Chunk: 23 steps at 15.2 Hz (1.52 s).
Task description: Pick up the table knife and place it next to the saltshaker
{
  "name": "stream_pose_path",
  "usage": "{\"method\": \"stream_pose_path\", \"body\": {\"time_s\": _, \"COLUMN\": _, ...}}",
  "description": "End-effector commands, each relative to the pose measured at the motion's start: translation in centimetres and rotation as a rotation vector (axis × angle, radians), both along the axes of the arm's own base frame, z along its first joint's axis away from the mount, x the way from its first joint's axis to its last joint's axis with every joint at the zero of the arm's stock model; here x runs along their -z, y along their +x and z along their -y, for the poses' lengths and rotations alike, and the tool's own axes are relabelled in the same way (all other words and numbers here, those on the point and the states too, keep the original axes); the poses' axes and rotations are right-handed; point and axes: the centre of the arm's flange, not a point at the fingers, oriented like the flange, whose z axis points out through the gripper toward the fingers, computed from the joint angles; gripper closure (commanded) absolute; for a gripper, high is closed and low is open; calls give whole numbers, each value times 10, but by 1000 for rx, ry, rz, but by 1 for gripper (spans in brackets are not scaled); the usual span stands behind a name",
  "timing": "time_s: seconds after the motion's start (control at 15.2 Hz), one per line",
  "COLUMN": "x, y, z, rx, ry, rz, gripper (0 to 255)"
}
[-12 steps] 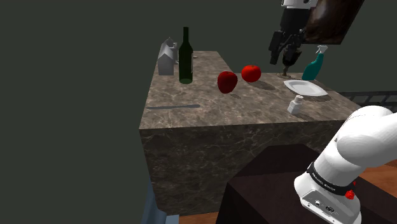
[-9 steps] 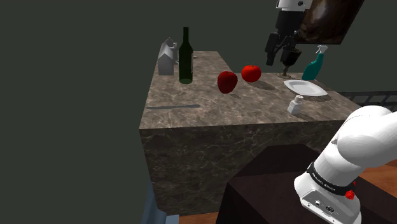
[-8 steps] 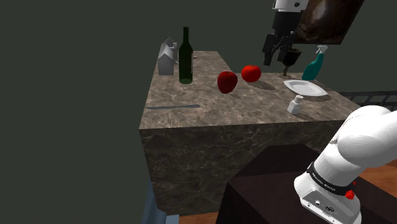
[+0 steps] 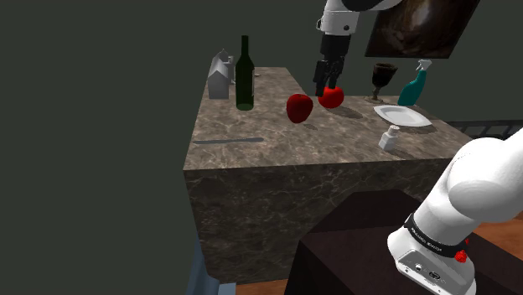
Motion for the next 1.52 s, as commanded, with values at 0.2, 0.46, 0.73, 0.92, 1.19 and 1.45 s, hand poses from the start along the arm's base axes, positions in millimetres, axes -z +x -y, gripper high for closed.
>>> {"method": "stream_pose_path", "body": {"time_s": 0.2, "x": 33, "y": 55, "z": -26, "rx": -156, "ry": -2, "rz": -1, "gripper": 0}}
{"method": "stream_pose_path", "body": {"time_s": 0.46, "x": 58, "y": 94, "z": -54, "rx": -279, "ry": -3, "rz": -2, "gripper": 0}}
{"method": "stream_pose_path", "body": {"time_s": 0.73, "x": 83, "y": 128, "z": -86, "rx": -402, "ry": -5, "rz": -4, "gripper": 0}}
{"method": "stream_pose_path", "body": {"time_s": 0.92, "x": 101, "y": 151, "z": -112, "rx": -494, "ry": -6, "rz": -5, "gripper": 0}}
{"method": "stream_pose_path", "body": {"time_s": 1.19, "x": 126, "y": 178, "z": -151, "rx": -616, "ry": -7, "rz": -6, "gripper": 0}}
{"method": "stream_pose_path", "body": {"time_s": 1.45, "x": 152, "y": 200, "z": -192, "rx": -739, "ry": -9, "rz": -7, "gripper": 0}}
